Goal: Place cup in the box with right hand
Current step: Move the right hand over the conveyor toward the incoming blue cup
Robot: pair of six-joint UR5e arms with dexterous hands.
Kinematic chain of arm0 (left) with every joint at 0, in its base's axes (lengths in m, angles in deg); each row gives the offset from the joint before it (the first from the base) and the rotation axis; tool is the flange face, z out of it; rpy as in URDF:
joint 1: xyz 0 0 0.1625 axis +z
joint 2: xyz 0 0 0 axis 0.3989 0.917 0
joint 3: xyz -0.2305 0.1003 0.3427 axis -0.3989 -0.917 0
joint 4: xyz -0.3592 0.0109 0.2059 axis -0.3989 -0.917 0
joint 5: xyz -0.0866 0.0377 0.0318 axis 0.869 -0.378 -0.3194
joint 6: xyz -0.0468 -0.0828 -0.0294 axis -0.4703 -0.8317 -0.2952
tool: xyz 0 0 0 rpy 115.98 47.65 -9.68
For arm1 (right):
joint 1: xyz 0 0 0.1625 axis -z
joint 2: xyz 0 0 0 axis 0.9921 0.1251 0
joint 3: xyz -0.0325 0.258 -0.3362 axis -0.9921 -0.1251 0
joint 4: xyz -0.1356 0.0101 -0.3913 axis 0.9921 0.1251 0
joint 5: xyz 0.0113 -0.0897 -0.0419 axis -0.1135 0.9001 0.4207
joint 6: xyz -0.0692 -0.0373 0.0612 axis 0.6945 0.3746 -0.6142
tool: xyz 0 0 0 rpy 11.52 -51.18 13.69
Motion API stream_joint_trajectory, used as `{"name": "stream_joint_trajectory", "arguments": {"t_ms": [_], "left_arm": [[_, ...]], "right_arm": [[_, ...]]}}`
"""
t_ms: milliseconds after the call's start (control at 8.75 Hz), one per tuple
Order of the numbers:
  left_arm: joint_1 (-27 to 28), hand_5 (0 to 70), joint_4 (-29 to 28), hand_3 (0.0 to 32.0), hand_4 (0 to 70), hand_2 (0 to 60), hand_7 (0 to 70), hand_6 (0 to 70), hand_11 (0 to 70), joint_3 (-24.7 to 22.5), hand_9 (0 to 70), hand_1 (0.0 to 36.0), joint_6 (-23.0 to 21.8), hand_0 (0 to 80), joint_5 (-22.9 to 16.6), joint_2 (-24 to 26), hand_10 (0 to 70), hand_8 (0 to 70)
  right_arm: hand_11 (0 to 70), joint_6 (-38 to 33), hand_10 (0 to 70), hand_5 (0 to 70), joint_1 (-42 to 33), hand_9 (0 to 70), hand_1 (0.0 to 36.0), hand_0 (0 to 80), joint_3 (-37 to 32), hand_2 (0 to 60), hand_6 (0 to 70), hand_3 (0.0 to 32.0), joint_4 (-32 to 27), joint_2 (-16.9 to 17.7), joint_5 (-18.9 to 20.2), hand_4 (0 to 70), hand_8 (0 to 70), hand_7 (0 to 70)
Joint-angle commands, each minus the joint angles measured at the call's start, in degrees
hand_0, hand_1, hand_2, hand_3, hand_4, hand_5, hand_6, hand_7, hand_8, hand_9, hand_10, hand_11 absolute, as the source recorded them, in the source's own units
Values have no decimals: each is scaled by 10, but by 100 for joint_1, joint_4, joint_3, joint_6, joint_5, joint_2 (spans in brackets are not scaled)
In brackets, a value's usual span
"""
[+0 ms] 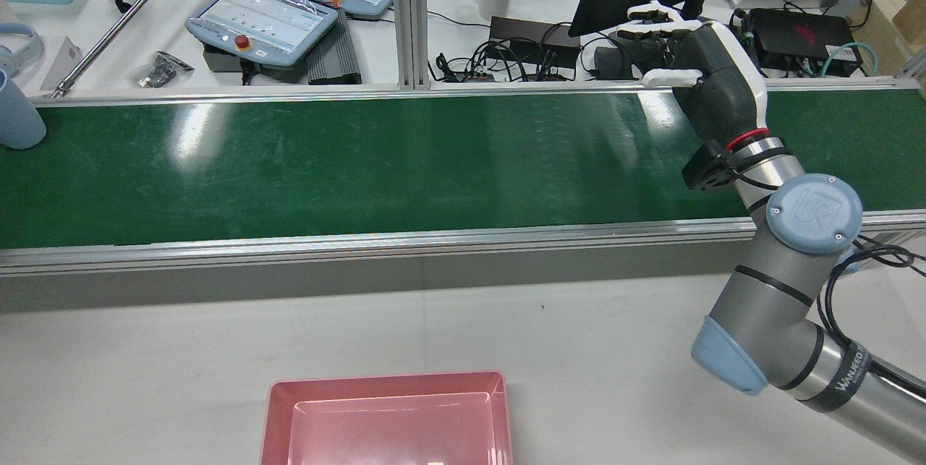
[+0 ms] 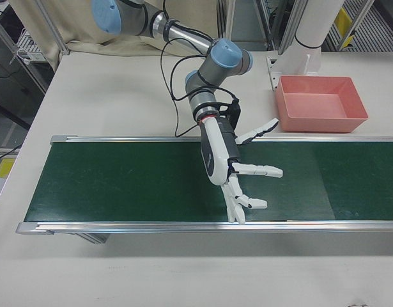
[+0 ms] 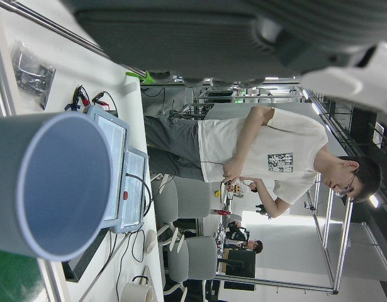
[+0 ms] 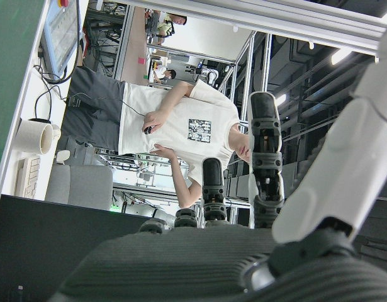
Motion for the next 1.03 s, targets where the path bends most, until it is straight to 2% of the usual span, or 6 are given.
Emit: {"name": "stream_joint_trajectory", "arguments": {"t_ms": [0,343,457,571,800,914], "left_arm": [[0,0,6,0,0,0,0,0,0,0,0,0,0,0,-4,3,0,0],[0,0,6,0,0,0,0,0,0,9,0,0,0,0,5,3,0,0],[0,0,6,0,0,0,0,0,0,9,0,0,0,0,5,3,0,0],[0,0,-3,0,0,0,0,0,0,9,0,0,0,0,5,3,0,0],[0,0,-3,0,0,0,0,0,0,9,0,0,0,0,5,3,0,0],[0,0,-3,0,0,0,0,0,0,9,0,0,0,0,5,3,0,0]], "right_arm": [[0,138,0,8,41,88,88,476,-88,37,74,0,228,-423,-36,474,4,450],[0,350,0,11,347,105,161,463,-62,282,88,0,544,-819,-429,411,7,525],[0,324,0,11,366,102,137,467,-18,202,82,0,536,-741,-457,407,6,489],[0,280,0,11,366,96,72,484,78,2,74,0,527,-479,-449,461,7,441],[0,-52,0,12,349,89,14,499,316,0,65,0,535,57,-405,491,10,391],[0,-315,0,12,340,87,13,497,325,0,63,0,553,242,-396,481,10,381]]}}
